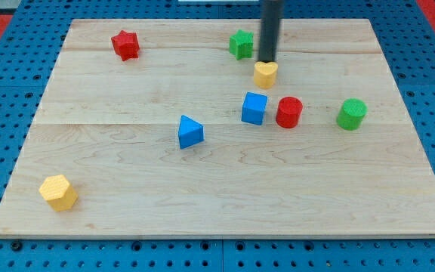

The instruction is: Place the yellow heart horizontal to the green star

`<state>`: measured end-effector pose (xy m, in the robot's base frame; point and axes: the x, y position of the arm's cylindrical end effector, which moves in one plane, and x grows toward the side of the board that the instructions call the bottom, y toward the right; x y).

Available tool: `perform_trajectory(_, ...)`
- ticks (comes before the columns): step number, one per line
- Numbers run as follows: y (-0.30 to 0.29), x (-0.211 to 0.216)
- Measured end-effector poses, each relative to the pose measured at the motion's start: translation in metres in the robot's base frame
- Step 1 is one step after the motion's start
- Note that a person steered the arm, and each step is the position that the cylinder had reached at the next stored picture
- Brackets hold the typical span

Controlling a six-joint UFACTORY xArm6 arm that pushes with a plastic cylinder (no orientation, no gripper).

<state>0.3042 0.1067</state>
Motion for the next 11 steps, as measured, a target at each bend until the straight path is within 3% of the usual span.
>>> perform_trajectory(1,0.021,-0.007)
perform_trajectory(2,-0.05,-0.019)
perform_trajectory(3,-0.093,0.011)
perform_trajectory(4,-0.075,0.04)
perform_trajectory(5,-0.058,0.043)
perform_trajectory(7,0.031,0.027)
perform_trajectory(8,0.038,0.057)
perform_trajectory(11,0.084,-0.014)
